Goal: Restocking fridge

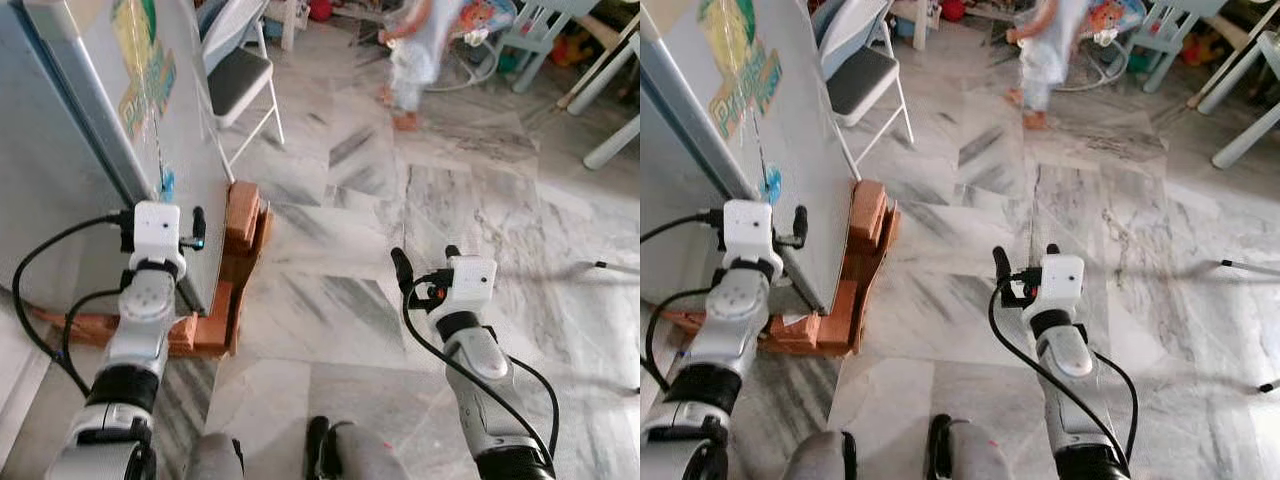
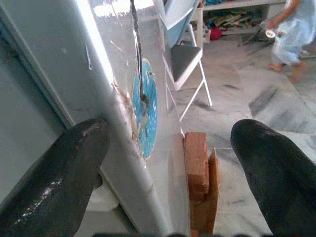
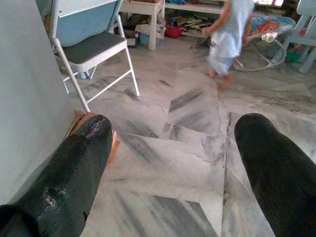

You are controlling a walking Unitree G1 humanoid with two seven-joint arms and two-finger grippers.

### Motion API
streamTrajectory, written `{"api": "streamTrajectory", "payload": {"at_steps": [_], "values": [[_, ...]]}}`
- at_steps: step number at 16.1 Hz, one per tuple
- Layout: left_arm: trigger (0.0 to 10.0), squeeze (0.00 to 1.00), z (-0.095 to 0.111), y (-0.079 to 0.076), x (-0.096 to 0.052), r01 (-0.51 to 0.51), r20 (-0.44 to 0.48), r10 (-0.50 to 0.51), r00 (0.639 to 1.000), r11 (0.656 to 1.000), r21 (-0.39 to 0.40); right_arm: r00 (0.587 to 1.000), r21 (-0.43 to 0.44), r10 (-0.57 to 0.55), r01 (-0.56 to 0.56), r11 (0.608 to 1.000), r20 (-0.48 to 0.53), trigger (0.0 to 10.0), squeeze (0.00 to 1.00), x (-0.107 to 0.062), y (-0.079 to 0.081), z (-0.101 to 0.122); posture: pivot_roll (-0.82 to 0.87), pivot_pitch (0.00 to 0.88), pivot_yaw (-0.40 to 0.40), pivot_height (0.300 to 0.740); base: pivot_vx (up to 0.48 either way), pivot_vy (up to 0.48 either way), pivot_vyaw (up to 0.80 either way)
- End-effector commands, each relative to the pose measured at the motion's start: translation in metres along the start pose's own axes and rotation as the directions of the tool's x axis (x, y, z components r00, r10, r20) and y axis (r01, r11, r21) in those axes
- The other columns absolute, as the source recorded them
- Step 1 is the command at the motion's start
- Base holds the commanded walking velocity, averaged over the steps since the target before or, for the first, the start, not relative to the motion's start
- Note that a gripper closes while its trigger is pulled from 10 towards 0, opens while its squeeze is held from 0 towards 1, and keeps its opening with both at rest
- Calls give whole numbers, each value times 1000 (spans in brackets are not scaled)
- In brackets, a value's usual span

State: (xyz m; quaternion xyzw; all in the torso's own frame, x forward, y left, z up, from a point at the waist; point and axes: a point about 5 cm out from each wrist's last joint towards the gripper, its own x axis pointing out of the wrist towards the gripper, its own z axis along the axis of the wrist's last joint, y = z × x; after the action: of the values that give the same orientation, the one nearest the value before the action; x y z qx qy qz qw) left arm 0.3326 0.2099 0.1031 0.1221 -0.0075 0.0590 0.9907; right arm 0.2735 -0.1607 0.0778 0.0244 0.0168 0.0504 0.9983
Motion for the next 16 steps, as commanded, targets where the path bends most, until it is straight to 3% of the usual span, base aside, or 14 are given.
{"api": "streamTrajectory", "payload": {"at_steps": [1, 4, 5, 8, 10, 13, 16], "values": [[10000, 0, 0, 2, 3, -23, -5, 23, 1000, 1000, 15, 1000, -14, -10, 10, 1000, -8, 10000, 0, -4, -6, 0, 78, 171, -107, 740, 0, 0, 0], [10000, 0, -4, 7, 5, -56, -28, 56, 998, 998, 9, 1000, -17, -9, 9, 1000, -12, 10000, 0, -5, -6, 1, 77, 173, -105, 740, 0, 0, 0], [10000, 0, -5, 5, 3, -27, -26, 26, 999, 1000, -9, 1000, -19, -8, 8, 1000, -14, 10000, 0, -5, -5, 0, 77, 173, -105, 740, 0, 0, 0], [10000, 0, -22, -1, -12, 21, -60, -19, 998, 999, 25, 1000, -20, -6, 6, 1000, -22, 10000, 0, -6, -6, -1, 79, 174, -101, 740, 0, 0, 0], [10000, 0, -27, 13, -14, -52, -77, 55, 996, 998, 42, 1000, -19, -3, 2, 1000, -27, 10000, 0, -6, -5, -1, 82, 177, -103, 740, 0, 0, 0], [10000, 0, -23, 16, -8, -61, -67, 63, 996, 998, 32, 999, -19, 2, -3, 1000, -33, 10000, 0, -5, -4, -2, 86, 177, -107, 740, 0, 0, 0], [10000, 0, 2, 7, 15, -38, -13, 37, 999, 999, -14, 999, -16, 13, -14, 1000, -42, 10000, 0, -4, -3, -3, 85, 172, -111, 740, 0, 0, 0]]}}
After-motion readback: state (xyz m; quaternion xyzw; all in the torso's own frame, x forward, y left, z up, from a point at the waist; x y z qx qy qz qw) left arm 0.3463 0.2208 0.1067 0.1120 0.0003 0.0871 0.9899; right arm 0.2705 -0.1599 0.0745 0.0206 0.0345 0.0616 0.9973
